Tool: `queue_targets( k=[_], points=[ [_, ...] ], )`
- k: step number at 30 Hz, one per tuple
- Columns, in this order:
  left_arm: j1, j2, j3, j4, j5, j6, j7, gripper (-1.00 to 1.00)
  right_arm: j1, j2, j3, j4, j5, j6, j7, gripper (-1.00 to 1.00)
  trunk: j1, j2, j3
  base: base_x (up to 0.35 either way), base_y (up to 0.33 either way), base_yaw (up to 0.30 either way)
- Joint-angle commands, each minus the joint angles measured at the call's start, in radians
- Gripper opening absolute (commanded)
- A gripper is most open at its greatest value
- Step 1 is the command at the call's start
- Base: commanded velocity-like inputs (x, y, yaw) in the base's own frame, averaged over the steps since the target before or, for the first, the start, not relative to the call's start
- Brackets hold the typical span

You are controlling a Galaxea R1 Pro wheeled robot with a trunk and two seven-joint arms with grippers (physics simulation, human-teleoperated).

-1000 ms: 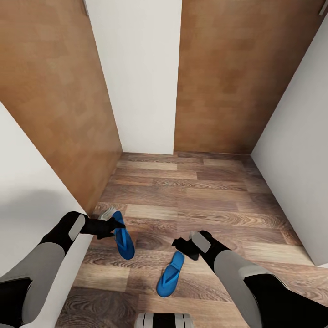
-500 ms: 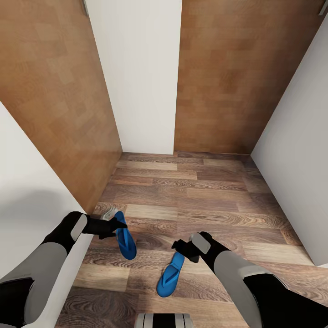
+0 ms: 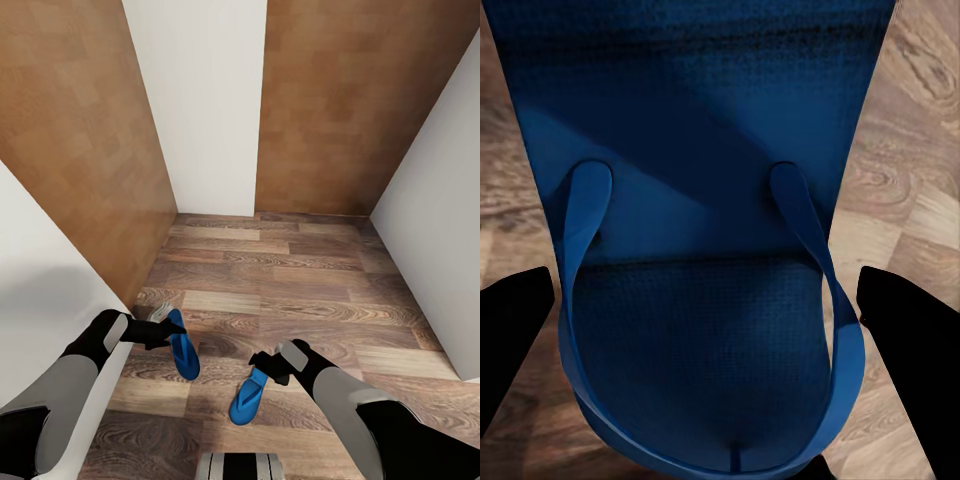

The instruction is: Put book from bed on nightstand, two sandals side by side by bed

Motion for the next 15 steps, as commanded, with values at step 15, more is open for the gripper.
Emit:
queue_targets(
  k=[15],
  points=[
    [0.0, -0.003, 0.004, -0.002, -0.006, 0.005, -0.011, -1.0, 0.0, 0.0, 0.01, -0.011, -0.011, -0.004, -0.007, 1.0, 0.007, -0.004, -0.059, 0.0, 0.0, 0.0]
  ],
)
